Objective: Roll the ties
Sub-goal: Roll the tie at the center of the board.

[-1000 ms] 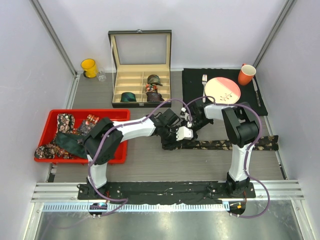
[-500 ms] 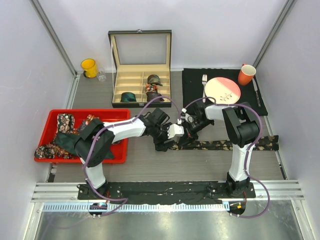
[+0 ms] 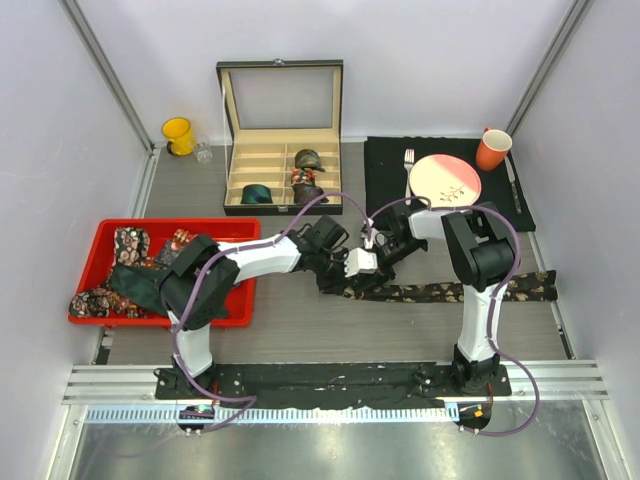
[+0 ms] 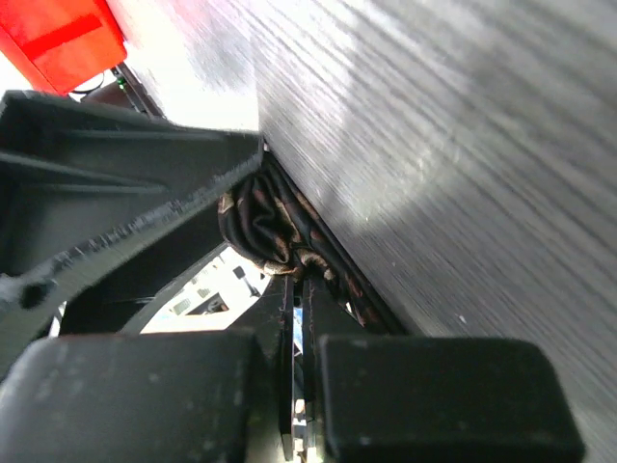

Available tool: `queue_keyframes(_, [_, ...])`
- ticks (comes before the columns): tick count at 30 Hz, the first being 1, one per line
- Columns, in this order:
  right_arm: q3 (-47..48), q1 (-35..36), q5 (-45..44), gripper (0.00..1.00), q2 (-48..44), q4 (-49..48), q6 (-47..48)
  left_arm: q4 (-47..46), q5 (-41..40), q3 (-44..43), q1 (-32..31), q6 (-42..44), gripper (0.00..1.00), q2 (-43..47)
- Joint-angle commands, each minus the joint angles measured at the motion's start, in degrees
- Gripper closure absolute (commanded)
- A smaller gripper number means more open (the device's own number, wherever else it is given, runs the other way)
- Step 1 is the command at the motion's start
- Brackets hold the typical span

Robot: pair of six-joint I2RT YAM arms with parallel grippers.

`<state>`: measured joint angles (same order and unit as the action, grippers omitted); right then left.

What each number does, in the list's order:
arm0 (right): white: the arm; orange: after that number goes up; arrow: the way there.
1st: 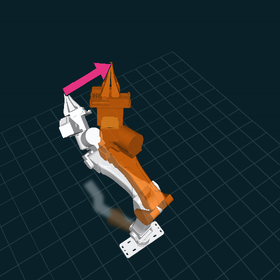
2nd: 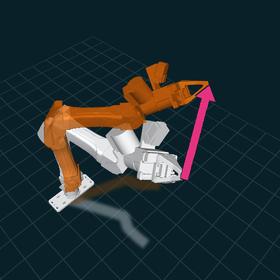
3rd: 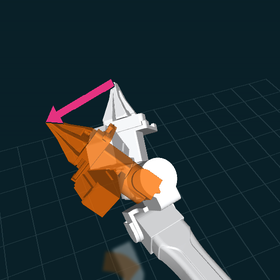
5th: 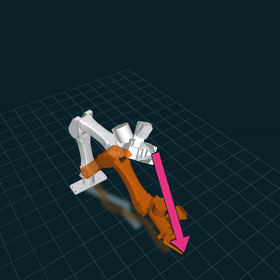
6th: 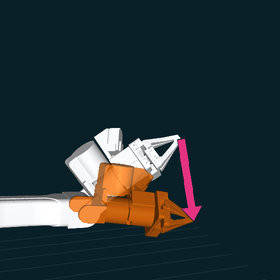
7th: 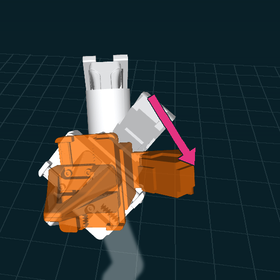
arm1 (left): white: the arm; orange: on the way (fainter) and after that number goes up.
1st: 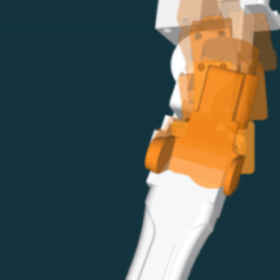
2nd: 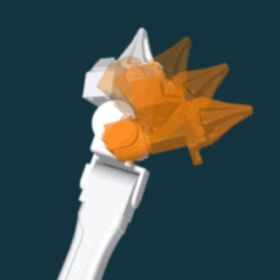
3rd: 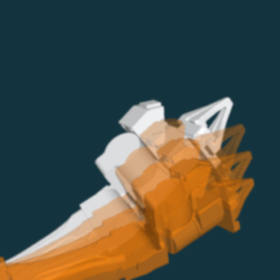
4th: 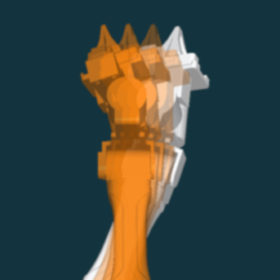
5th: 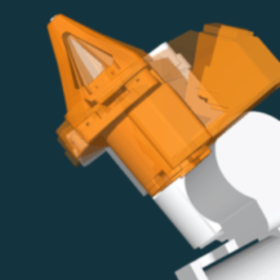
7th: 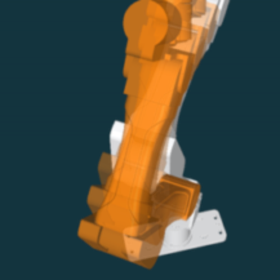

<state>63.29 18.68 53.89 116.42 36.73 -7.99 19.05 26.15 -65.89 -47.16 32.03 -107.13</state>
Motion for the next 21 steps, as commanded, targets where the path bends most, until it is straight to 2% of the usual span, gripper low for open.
queue_keyframes(1, [0.78, 1.80, -11.70, 0.99, 3.55, -7.55, 0.26, 2.66, 0.30, 1.11, 2.75, 1.10, 0.71, 0.69])
queue_keyframes(3, [1.49, 2.06, -11.96, 0.99, 3.81, -7.81, -0.53, 2.84, 3.54, 3.30, 4.26, 2.95, 0.75, 3.66])
queue_keyframes(4, [2.18, 2.24, -11.96, 0.99, 4.07, -8.16, -0.80, 2.92, 3.73, 3.83, 4.79, 2.95, 0.80, 4.55])
queue_keyframes(7, [3.33, 2.85, -11.44, 0.99, 4.34, -8.08, -1.77, 7.40, 2.07, 1.74, 4.09, 5.76, 0.83, 4.13])
queue_keyframes(12, [4.04, 2.94, -12.31, 0.99, 4.52, -7.11, -0.98, 9.69, 0.48, 2.25, 4.27, 8.13, 0.84, 6.05])
queue_keyframes(14, [4.30, 3.21, -13.02, 0.99, 5.13, -6.76, -0.71, 9.26, 0.83, 2.87, 4.35, 8.49, 0.79, 6.58])
queue_keyframes(17, [3.95, 3.65, -13.63, 0.99, 5.48, -6.93, -0.54, 7.94, 1.79, 2.70, 4.27, 7.08, 0.76, 6.67])
queue_keyframes(21, [3.07, 4.09, -14.42, 0.99, 5.83, -7.72, -1.24, 6.00, 5.57, 0.24, 3.31, 2.43, 0.79, 6.32])
